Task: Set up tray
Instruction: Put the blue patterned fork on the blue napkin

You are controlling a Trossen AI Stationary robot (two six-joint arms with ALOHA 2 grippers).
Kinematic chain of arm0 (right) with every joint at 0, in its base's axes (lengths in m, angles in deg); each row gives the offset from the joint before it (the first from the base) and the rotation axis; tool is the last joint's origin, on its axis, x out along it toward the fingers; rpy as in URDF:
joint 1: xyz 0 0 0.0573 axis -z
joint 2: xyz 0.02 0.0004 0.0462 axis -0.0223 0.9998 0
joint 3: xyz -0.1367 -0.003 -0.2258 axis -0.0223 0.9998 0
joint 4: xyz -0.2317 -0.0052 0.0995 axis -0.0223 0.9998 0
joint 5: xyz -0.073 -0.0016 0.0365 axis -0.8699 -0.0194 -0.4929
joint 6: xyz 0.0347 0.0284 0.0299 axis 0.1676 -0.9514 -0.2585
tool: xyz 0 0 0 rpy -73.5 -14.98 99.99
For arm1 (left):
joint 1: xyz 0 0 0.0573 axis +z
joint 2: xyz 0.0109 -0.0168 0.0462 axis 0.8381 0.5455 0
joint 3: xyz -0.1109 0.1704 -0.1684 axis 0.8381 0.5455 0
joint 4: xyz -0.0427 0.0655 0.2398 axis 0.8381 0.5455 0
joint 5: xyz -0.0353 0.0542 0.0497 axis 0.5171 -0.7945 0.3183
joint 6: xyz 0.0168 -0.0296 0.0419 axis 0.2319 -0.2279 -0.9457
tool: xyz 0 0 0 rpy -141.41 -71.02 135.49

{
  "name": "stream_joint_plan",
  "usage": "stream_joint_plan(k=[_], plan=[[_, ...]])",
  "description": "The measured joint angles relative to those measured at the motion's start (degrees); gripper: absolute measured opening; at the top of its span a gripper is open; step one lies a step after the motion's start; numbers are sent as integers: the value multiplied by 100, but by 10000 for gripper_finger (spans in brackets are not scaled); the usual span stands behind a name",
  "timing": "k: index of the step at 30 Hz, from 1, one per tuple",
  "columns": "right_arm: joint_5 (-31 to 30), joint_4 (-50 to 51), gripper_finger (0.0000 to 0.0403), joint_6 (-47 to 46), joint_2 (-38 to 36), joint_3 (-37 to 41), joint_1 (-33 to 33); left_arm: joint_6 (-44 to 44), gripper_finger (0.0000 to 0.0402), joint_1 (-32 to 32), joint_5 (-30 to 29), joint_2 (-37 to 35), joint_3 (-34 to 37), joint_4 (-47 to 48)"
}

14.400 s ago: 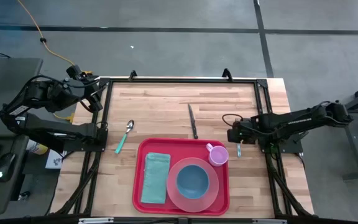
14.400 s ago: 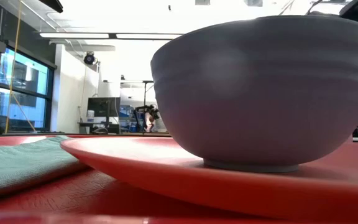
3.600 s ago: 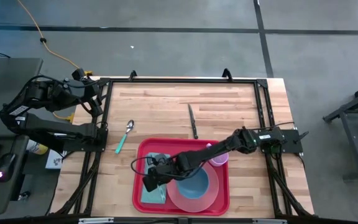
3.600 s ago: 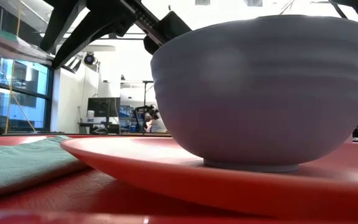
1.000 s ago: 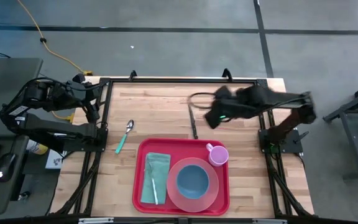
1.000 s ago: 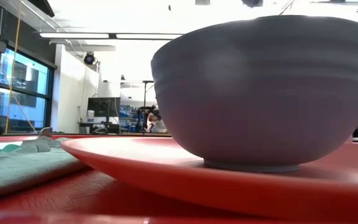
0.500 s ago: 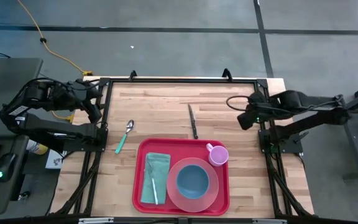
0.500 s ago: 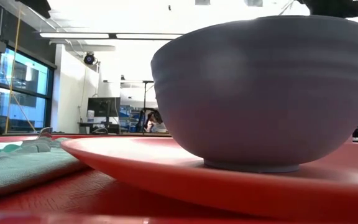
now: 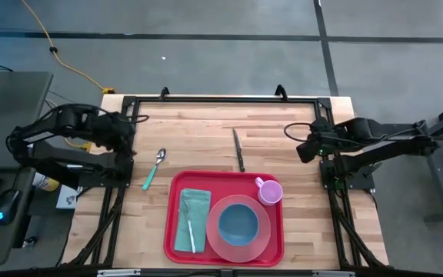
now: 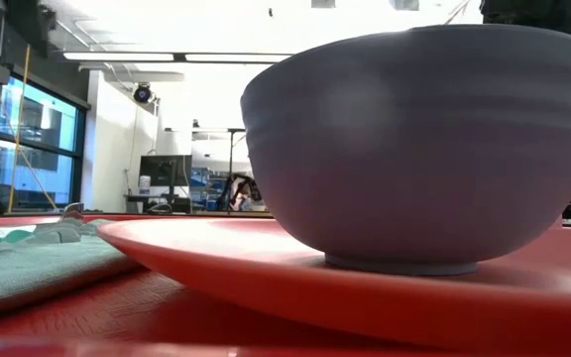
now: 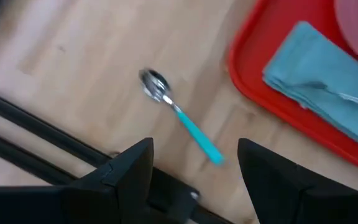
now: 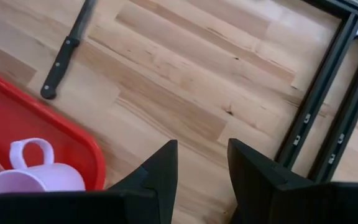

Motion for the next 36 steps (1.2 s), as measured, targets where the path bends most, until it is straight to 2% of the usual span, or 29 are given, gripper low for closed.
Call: stream_joint_plan(k=[3, 9, 13, 16, 20, 22, 28, 32, 36], plan=[[-1, 11, 119, 12, -45, 0, 103, 297, 264, 0, 193, -465, 209, 12], [-11, -11, 119, 563, -62, 0, 434, 1105, 264, 3, 97, -1793, 197, -24], [-62, -185, 119, 1226, -63, 0, 663, 1561, 264, 4, 157, -2300, 498, -730], [-204, -384, 119, 1812, -63, 0, 825, 1716, 264, 7, 453, -2311, 1015, -1448], [-148, -636, 119, 2478, -74, 0, 1057, 1778, 264, 2, 1390, -2028, 1670, -2607], [-70, -737, 119, 2749, -76, 0, 1151, 1731, 264, 2, 1446, -1874, 1739, -3053], [-2, -781, 119, 3415, -91, 0, 1420, 1757, 264, -350, 1195, -1700, 1447, -4096], [7, -803, 119, 3731, -89, 0, 1632, 1923, 264, -1081, 640, -1465, 1305, -4562], [74, -816, 119, 3984, -89, 0, 1804, 2059, 264, -2087, 18, -1133, 1293, -5339]])
